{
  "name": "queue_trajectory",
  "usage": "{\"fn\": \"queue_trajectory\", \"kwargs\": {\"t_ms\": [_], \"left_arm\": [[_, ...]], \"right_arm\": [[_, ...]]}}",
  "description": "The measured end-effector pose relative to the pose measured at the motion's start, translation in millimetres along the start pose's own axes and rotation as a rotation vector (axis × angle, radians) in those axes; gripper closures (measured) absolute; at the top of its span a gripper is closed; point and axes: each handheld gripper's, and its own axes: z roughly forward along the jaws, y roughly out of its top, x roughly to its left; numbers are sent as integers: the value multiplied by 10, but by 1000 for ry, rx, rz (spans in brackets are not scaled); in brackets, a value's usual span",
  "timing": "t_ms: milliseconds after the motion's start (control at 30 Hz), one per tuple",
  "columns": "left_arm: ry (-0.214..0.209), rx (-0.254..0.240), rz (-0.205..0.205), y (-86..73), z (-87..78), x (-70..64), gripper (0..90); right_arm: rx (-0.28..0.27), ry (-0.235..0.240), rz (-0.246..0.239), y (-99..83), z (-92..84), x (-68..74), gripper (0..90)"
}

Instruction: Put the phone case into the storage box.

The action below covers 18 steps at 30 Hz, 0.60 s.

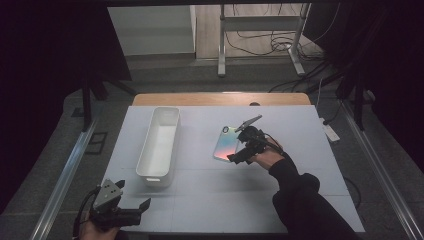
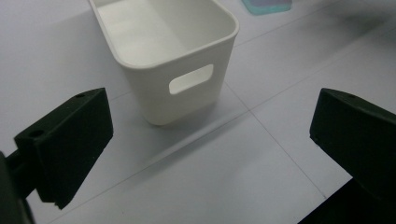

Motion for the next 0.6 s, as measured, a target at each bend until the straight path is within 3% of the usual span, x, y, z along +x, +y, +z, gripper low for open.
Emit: {"fn": "queue_trajectory", "kwargs": {"t_ms": [233, 600], "left_arm": [[-2, 2, 0, 1, 1, 2, 3], [-5, 1, -1, 0, 1, 4, 3]], "right_arm": [[17, -26, -10, 98, 112, 18, 0], [48, -16, -1, 229, 253, 66, 0]]}}
